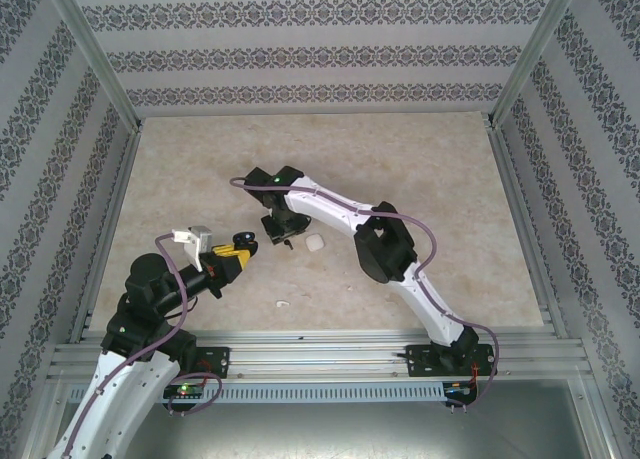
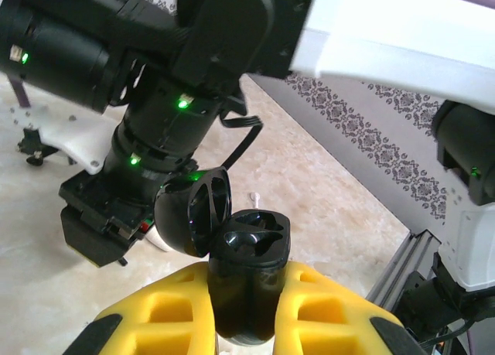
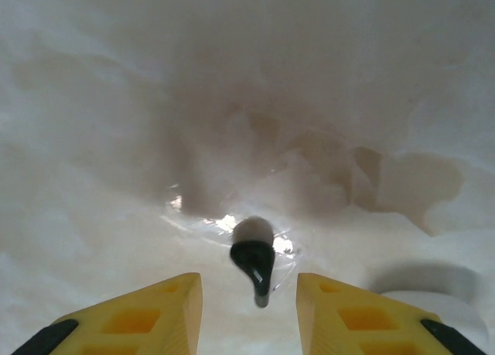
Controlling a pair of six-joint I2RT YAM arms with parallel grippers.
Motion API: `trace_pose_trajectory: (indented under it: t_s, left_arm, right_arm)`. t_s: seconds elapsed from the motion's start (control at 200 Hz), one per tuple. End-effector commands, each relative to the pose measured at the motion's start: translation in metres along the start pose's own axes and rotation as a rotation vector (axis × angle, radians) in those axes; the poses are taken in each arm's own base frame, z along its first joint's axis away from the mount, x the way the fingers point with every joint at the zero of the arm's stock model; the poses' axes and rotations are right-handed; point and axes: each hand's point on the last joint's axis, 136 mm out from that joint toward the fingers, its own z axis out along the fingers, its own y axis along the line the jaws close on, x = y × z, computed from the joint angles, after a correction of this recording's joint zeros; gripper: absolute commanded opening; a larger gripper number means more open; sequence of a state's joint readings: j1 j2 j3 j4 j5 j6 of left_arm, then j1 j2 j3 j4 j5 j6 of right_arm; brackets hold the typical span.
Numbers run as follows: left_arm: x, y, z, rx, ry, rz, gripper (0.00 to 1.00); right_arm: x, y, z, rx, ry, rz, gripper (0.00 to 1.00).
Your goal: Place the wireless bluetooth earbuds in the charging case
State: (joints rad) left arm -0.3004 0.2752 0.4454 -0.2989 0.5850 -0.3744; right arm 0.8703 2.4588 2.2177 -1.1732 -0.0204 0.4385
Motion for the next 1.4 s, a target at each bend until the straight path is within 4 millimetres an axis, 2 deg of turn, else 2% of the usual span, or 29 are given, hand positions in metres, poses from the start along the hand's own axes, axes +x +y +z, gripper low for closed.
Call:
trace_pose_trajectory:
  t_s: [0.0, 0.465, 0.724, 0.904, 0.999, 1.149, 1.264, 1.399]
  left_arm:
    - [-0.004, -0.004, 0.002, 0.035, -0.021, 0.023, 0.00]
    - [0.002, -0.003, 0.003, 0.042, -0.007, 0.015, 0.00]
    - [0.004, -0.003, 0.004, 0.042, -0.003, 0.017, 0.00]
    - [0.005, -0.003, 0.005, 0.052, -0.007, 0.022, 0.00]
    - [0.003, -0.006, 0.006, 0.074, -0.021, 0.038, 0.00]
    - [0.001, -0.012, 0.009, 0.126, -0.049, 0.067, 0.00]
    - [-0.005, -0.016, 0.010, 0.156, -0.081, 0.094, 0.00]
    - [-0.011, -0.021, 0.014, 0.198, -0.121, 0.129, 0.00]
  right_arm:
    - [0.008, -0.004, 0.001, 0.014, 0.054, -0.017, 0.37]
    - [0.003, -0.002, 0.015, 0.014, 0.060, -0.034, 0.36]
    - [0.006, -0.002, 0.024, 0.015, 0.082, -0.038, 0.28]
    - [0.009, -0.004, 0.019, 0.019, 0.076, -0.047, 0.21]
    - [0.009, -0.005, 0.009, 0.020, 0.043, -0.049, 0.18]
    - [0.003, -0.012, -0.022, 0.029, -0.063, -0.036, 0.16]
    - [-0.003, -0.017, -0.055, 0.022, -0.187, -0.015, 0.15]
    - [-0.009, -0.017, -0.106, -0.035, -0.364, 0.009, 0.14]
